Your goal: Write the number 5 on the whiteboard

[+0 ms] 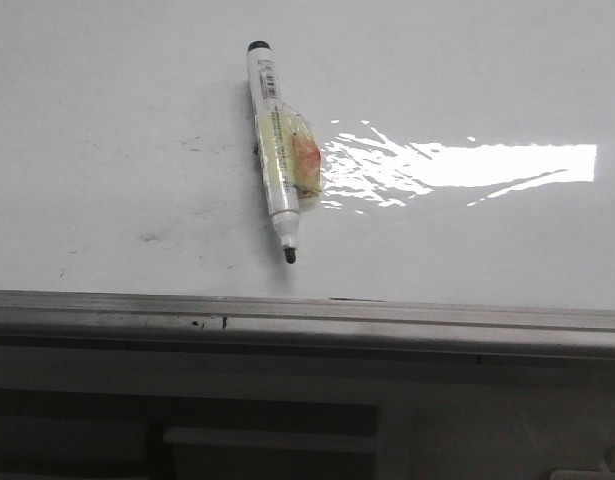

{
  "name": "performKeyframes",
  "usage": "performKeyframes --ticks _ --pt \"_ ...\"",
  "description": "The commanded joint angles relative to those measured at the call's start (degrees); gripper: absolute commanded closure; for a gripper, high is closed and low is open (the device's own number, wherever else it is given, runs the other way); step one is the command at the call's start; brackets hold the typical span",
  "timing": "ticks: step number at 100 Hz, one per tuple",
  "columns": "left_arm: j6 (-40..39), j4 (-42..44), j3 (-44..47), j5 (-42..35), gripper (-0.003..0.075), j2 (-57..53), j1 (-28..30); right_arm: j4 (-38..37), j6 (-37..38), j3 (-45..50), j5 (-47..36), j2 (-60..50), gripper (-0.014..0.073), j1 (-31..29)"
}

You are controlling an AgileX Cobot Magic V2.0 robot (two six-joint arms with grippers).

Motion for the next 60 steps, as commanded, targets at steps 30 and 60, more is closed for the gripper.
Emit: performKeyframes --ticks 30,60 --pt "-0.55 -26.64 1.4 -22.17 0.0741 -1.44 0.21 -1.64 -0.54 1.43 -22.99 -0.82 0.0657 -0.39" --pt "-0.55 -44.36 1.14 -23.76 0.0741 -1.44 0.21 12.42 3.72 0.58 -36.52 -0.82 0.0657 -0.39"
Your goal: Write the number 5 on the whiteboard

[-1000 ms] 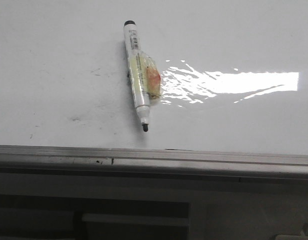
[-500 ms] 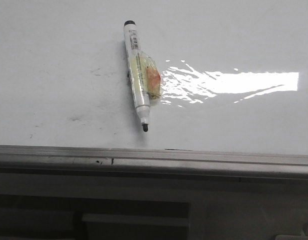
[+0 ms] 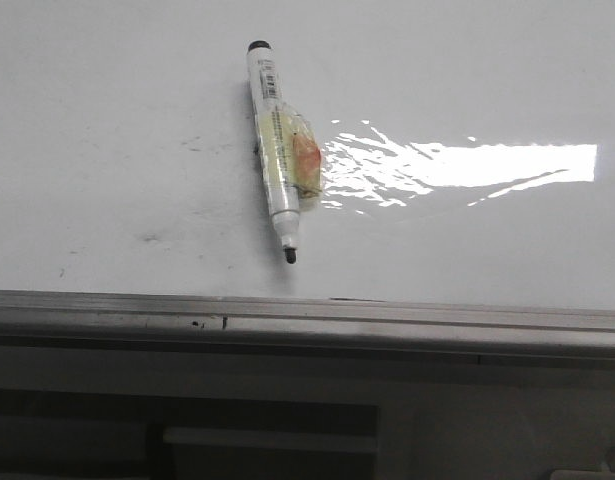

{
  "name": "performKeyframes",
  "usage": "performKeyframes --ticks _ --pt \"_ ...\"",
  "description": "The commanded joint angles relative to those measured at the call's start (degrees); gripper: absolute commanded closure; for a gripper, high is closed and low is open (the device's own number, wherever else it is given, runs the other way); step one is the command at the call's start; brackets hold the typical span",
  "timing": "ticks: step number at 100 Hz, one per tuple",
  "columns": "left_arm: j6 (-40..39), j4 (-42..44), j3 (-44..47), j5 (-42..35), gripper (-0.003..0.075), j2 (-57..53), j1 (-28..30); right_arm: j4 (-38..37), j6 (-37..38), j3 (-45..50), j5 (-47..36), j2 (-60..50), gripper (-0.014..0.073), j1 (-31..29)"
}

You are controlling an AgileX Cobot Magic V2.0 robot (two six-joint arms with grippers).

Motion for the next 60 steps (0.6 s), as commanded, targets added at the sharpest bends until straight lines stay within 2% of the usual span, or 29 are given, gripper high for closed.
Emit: performKeyframes --ticks 1,13,21,32,43,49,56,60 --pt "-0.46 -2.94 1.13 -3.55 0.0741 -1.44 0.21 6.01 0.5 0.15 -4.64 -0.82 0.0657 -0.39" --pt "0.69 0.44 -2.46 -0.07 0.0741 -0.87 0.21 10.24 0.53 -3.72 -0.26 -0.71 0.0657 -0.39" --pt "1.03 9.58 -7.46 6.34 0.0741 1.82 0.21 9.97 0.53 -8.76 7.37 0.23 0.0657 -0.39" --pt "1.03 20.17 -16.95 18.0 0.074 11.05 0.21 9.61 0.53 -15.59 17.28 3.89 0.0657 -0.39" --pt "2.53 21.83 -25.52 24.66 0.072 22.19 0.21 8.79 0.01 -20.86 23.72 9.14 0.0654 -0.17" --pt "6.18 20.34 -28.98 26.78 0.0653 27.75 0.08 8.79 -2.5 -23.45 26.41 12.15 0.0641 0.22" --pt "12.53 16.45 -32.4 28.66 0.05 33.58 -0.84 8.79 -4.4 -26.66 29.36 14.84 0.058 1.04" --pt "15.79 13.13 -33.72 29.57 0.039 36.39 -1.76 8.79 -4.84 -28.41 31.14 16.04 0.0512 1.82"
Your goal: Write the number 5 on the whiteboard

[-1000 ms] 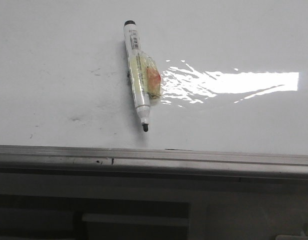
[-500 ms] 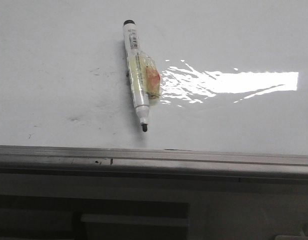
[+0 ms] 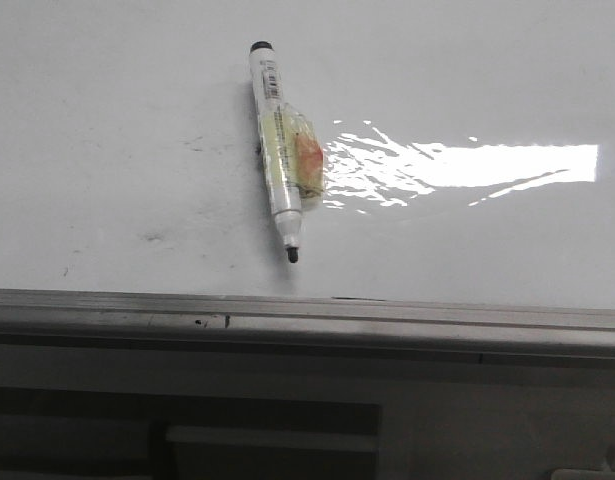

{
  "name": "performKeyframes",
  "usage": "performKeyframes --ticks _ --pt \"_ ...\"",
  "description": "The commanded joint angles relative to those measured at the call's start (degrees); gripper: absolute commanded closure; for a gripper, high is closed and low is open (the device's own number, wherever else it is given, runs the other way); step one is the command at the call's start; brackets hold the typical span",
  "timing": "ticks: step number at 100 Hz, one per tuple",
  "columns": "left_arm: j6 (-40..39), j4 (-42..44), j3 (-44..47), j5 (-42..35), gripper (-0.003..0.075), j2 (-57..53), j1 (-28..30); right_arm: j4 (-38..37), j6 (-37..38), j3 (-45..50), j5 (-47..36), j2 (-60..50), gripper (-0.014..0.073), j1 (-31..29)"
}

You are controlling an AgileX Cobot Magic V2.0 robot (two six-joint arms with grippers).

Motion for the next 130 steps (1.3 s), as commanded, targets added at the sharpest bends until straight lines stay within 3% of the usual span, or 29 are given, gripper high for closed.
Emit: performKeyframes --ticks 1,7,9,15,21,35,50,67,81,120,130 --pt "8.13 -6.25 -5.34 -0.22 0.0372 6.21 -1.93 -0.77 -2.5 -5.48 0.43 3.68 0.0501 1.29" --pt "12.51 -12.76 -6.53 0.52 0.0239 9.91 -4.32 -0.41 -2.6 -7.94 2.9 5.11 0.0391 2.71" --pt "13.52 -14.11 -6.73 0.51 0.0225 10.56 -4.96 -0.29 -2.6 -8.38 3.41 5.52 0.0368 3.08" --pt "16.45 -19.43 -6.99 0.54 0.0222 13.33 -8.16 -0.03 -2.6 -9.85 5.37 6.68 0.0263 4.76" --pt "16.91 -22.99 -6.99 0.13 0.0248 15.73 -11.39 0.1 -2.6 -10.65 6.25 7.37 0.0218 6.38" --pt "17.05 -25.89 -6.99 -6.27 0.0282 21.86 -21.09 0.1 -2.6 -11.04 5.77 7.86 0.0216 9.55" --pt "17.05 -28.0 -6.99 -17.72 0.0282 28.46 -32.11 0.1 -2.6 -11.04 5.64 7.86 0.0216 10.73" --pt "17.05 -33.74 -6.99 -32.33 0.0282 36.02 -40.56 0.1 -2.6 -10.71 6.27 7.86 0.0216 10.73" --pt "17.05 -35.84 -7.22 -38.29 0.0282 40.46 -42.63 0.1 -2.6 -10.71 7.56 7.86 0.0216 10.73" --pt "17.05 -35.84 -11.2 -38.17 0.0288 47.45 -42.63 0.35 -2.6 -10.71 9.48 7.86 0.0216 10.73" --pt "17.05 -35.84 -11.2 -37.34 0.0414 47.69 -42.63 0.84 -2.6 -10.71 9.8 7.86 0.0216 10.73"
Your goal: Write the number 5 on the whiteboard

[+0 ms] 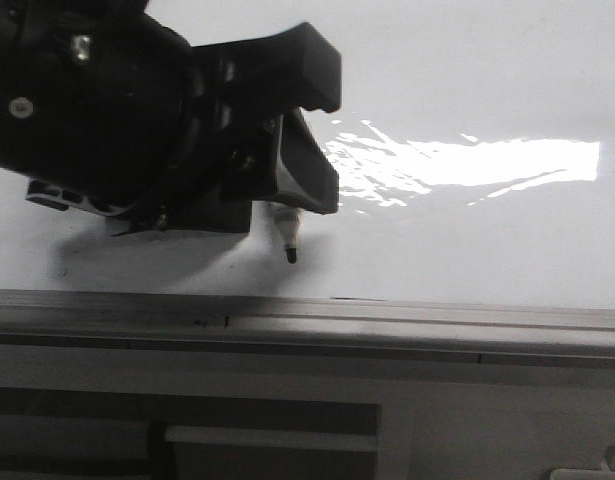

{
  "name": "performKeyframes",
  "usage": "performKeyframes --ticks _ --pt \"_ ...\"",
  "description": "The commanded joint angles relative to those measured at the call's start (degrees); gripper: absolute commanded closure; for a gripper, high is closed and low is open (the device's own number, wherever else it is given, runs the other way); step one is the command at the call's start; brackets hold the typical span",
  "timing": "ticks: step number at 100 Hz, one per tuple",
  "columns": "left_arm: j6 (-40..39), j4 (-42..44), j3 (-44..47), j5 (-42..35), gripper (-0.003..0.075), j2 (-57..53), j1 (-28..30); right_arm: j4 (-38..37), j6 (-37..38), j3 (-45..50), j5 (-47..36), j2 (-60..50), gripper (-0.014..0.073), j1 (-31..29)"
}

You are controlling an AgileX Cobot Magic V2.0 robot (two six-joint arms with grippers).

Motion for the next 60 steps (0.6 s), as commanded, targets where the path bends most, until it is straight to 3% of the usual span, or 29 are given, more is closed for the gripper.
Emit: performKeyframes --ticks 1,14,20,30,46,60 --pt "0.18 -0.33 -1.24 -3.09 0.0428 0.17 0.28 0.27 -0.73 -1.63 -3.68 0.95 0.0216 -0.01" --pt "0.18 -0.22 -1.24 -0.27 0.0742 -0.88 0.28 3.52 -0.84 -1.63 -1.81 0.95 0.0216 0.08" --pt "0.34 0.59 -1.24 0.7 0.0741 -1.81 0.28 5.61 -2.37 -1.63 -0.56 0.95 0.0216 0.47" --pt "0.45 5.66 -1.24 3.86 0.0741 -4.5 0.28 13.88 -13.64 -1.63 1.01 0.95 0.0216 1.92" --pt "0.45 27.28 -1.24 15.14 0.0741 -10.93 0.28 31.69 -36.31 -1.63 3.66 2.64 0.0217 4.86" --pt "4.79 40.24 -1.24 23.7 0.0741 -15.51 -0.28 44.86 -51.16 -1.63 3.69 7.14 0.0216 7.42"
